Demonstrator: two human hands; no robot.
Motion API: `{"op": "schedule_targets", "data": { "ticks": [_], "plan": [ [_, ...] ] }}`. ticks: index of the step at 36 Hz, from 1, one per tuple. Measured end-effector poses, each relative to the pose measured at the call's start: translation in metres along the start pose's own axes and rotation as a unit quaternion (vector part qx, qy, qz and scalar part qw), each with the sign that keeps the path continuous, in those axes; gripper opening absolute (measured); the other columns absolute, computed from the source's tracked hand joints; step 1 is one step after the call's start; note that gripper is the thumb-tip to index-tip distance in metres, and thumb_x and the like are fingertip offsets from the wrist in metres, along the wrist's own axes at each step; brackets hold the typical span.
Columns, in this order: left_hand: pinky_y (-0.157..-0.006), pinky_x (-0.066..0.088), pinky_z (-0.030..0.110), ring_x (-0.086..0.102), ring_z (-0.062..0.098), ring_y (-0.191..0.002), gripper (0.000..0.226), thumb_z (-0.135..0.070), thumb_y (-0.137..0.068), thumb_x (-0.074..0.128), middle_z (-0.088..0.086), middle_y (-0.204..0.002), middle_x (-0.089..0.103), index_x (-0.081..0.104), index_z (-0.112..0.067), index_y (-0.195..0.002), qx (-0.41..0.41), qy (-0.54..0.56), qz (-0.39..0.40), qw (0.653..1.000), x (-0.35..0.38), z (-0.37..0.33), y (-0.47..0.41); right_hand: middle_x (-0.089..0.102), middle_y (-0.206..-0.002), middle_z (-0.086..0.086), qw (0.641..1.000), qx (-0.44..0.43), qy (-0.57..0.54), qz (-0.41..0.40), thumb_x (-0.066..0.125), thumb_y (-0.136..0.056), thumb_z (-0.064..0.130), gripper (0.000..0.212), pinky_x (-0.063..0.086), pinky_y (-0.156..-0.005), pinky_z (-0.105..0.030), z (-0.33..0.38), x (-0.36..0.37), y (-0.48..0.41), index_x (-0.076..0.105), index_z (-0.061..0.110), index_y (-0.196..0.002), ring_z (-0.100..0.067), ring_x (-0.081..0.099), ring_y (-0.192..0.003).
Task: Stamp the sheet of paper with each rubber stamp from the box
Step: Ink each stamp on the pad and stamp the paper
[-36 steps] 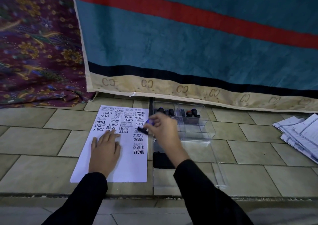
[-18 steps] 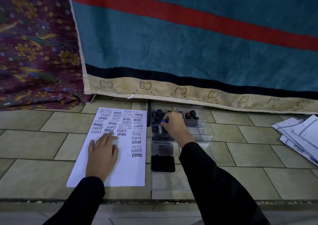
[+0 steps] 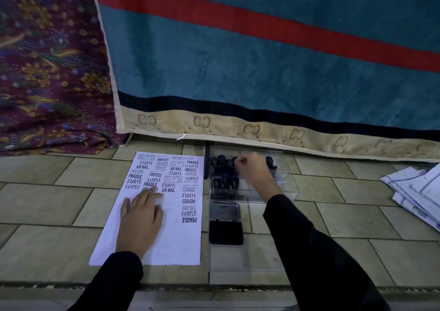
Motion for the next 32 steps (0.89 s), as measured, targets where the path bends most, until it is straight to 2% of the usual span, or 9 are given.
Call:
{"op": "schedule_targets", "data": {
  "ticks": [2, 5, 7, 9, 13, 17, 19, 24, 32],
  "plan": [
    [-0.112, 0.021, 0.048, 0.038, 0.015, -0.132, 0.042, -0.03, -0.087, 0.031, -0.005, -0.139, 0.05, 0.057, -0.022, -0.119, 0.0, -0.002, 0.0, 1.0, 0.001, 0.001, 0.0, 0.068, -0.083, -0.011, 0.999, 0.028, -0.005, -0.046, 0.051, -0.089, 0.01, 0.019, 0.047, -0.067, -0.028, -0.021, -0.02, -0.007, 0.068, 0.004, -0.084, -0.026, 0.062, -0.078],
    [-0.111, 0.021, 0.047, 0.039, 0.013, -0.131, 0.046, -0.033, -0.085, 0.025, -0.006, -0.138, 0.051, 0.056, -0.023, -0.117, -0.001, -0.008, -0.001, 1.0, 0.003, 0.002, -0.001, 0.068, -0.099, -0.014, 0.994, 0.059, 0.002, -0.089, 0.052, -0.086, 0.004, 0.019, 0.049, -0.078, -0.03, -0.052, -0.043, -0.02, 0.067, 0.005, -0.098, -0.028, 0.062, -0.094],
    [-0.111, 0.021, 0.046, 0.038, 0.013, -0.132, 0.048, -0.036, -0.084, 0.022, -0.008, -0.137, 0.051, 0.056, -0.025, -0.116, -0.005, -0.01, -0.001, 1.0, 0.003, 0.003, -0.001, 0.064, -0.111, -0.018, 0.993, 0.085, 0.039, -0.07, 0.051, -0.089, 0.005, 0.024, 0.048, -0.084, -0.033, -0.069, -0.046, -0.028, 0.063, 0.002, -0.109, -0.032, 0.058, -0.105],
    [-0.112, 0.02, 0.045, 0.038, 0.013, -0.132, 0.049, -0.037, -0.084, 0.021, -0.008, -0.137, 0.05, 0.056, -0.025, -0.116, -0.006, -0.011, 0.0, 1.0, 0.003, 0.003, -0.001, 0.061, -0.116, -0.02, 0.99, 0.106, 0.079, -0.042, 0.047, -0.092, 0.01, 0.025, 0.047, -0.082, -0.033, -0.081, -0.041, -0.035, 0.058, 0.002, -0.114, -0.034, 0.056, -0.107],
    [-0.113, 0.018, 0.043, 0.034, 0.011, -0.134, 0.049, -0.037, -0.084, 0.02, -0.009, -0.14, 0.047, 0.054, -0.027, -0.117, -0.006, -0.007, 0.008, 1.0, 0.003, 0.002, -0.001, 0.06, -0.112, -0.024, 0.985, 0.113, 0.132, 0.017, 0.045, -0.095, 0.017, 0.027, 0.044, -0.074, -0.035, -0.087, -0.021, -0.04, 0.051, 0.001, -0.115, -0.037, 0.057, -0.104],
    [-0.113, 0.017, 0.043, 0.033, 0.01, -0.134, 0.05, -0.038, -0.085, 0.019, -0.01, -0.14, 0.047, 0.054, -0.027, -0.118, -0.005, -0.008, 0.01, 1.0, 0.002, 0.002, 0.0, 0.062, -0.111, -0.021, 0.981, 0.104, 0.163, 0.035, 0.046, -0.096, 0.028, 0.033, 0.048, -0.079, -0.036, -0.087, -0.01, -0.045, 0.051, 0.0, -0.113, -0.034, 0.059, -0.102],
    [-0.114, 0.017, 0.043, 0.033, 0.009, -0.134, 0.05, -0.038, -0.085, 0.019, -0.01, -0.14, 0.047, 0.054, -0.027, -0.118, -0.005, -0.006, 0.011, 1.0, 0.002, 0.002, 0.0, 0.063, -0.107, -0.02, 0.983, 0.114, 0.144, 0.023, 0.049, -0.094, 0.029, 0.032, 0.049, -0.077, -0.037, -0.088, -0.011, -0.045, 0.05, 0.002, -0.11, -0.035, 0.059, -0.099],
    [-0.113, 0.02, 0.045, 0.035, 0.011, -0.133, 0.05, -0.038, -0.085, 0.019, -0.008, -0.139, 0.048, 0.055, -0.025, -0.118, -0.002, -0.005, 0.006, 1.0, 0.0, 0.001, 0.0, 0.061, -0.105, -0.02, 0.988, 0.124, 0.089, -0.026, 0.056, -0.09, 0.013, 0.019, 0.051, -0.077, -0.039, -0.09, -0.023, -0.044, 0.052, 0.003, -0.105, -0.036, 0.06, -0.095],
    [-0.114, 0.019, 0.046, 0.035, 0.012, -0.133, 0.05, -0.038, -0.085, 0.019, -0.008, -0.139, 0.049, 0.055, -0.025, -0.118, -0.003, -0.004, 0.008, 1.0, 0.0, 0.0, 0.0, 0.058, -0.109, -0.023, 0.984, 0.157, 0.015, -0.078, 0.064, -0.084, 0.003, 0.023, 0.043, -0.069, -0.029, -0.1, -0.036, -0.042, 0.054, 0.0, -0.104, -0.033, 0.056, -0.088]
  ]
}}
Point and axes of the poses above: each hand's wrist, its own y-axis away from the middle knuckle, its own x-axis out of the palm, z = x × y, the point moved 9 cm from there along -y, towards the middle knuckle
